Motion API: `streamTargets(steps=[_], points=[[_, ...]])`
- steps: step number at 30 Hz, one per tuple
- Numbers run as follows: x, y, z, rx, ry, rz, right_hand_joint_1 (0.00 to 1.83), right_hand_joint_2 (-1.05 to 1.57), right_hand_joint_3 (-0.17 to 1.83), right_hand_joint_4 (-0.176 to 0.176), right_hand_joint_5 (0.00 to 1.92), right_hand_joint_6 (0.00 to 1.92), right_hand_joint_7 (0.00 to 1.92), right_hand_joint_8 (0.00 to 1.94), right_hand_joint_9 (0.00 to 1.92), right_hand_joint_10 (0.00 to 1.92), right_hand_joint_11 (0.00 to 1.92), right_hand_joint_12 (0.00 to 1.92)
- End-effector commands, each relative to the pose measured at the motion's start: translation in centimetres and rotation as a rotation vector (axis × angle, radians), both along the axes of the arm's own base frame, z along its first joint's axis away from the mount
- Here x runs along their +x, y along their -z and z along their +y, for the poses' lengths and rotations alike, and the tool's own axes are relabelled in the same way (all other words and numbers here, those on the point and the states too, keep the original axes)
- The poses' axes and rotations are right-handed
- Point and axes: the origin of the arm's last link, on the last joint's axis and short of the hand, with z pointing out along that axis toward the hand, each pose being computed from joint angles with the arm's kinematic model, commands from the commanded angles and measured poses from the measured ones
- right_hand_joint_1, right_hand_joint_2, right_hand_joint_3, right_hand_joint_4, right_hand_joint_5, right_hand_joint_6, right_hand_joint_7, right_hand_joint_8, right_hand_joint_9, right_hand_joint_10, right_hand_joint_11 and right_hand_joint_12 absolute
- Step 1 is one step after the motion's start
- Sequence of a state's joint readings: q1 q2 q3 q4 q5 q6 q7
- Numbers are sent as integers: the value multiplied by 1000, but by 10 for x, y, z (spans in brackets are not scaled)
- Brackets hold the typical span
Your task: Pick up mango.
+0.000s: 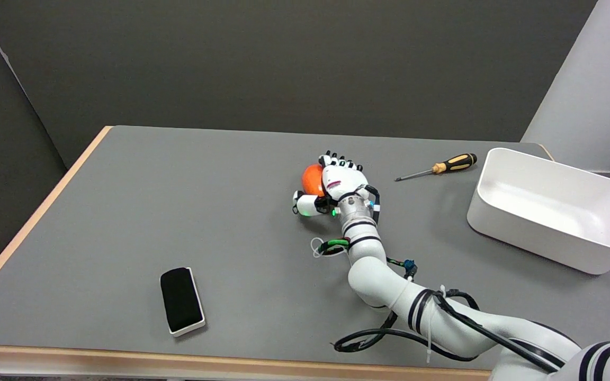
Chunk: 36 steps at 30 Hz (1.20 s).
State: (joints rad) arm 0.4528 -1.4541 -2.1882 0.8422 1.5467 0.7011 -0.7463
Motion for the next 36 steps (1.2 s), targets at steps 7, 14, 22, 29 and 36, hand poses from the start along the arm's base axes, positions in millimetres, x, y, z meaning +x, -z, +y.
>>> streamTargets(steps=[7,14,22,29,36], points=[[10,1,0,37,-49,67,1127,1043,520,-176,382,965,724,1280,743,1301,641,1738],[53,13,1,111,-209,60,1139,1265,161,-176,541,1601,612,1597,788,1405,707,1788],[166,26,22,234,-566,185,1137,1266,168,-176,535,1610,608,1610,811,1415,733,1798],[232,-43,56,65,-757,286,1138,1265,169,-176,536,1609,609,1610,812,1414,738,1799],[220,-158,100,-236,-679,286,1138,1265,169,-176,536,1609,609,1610,803,1404,730,1791]])
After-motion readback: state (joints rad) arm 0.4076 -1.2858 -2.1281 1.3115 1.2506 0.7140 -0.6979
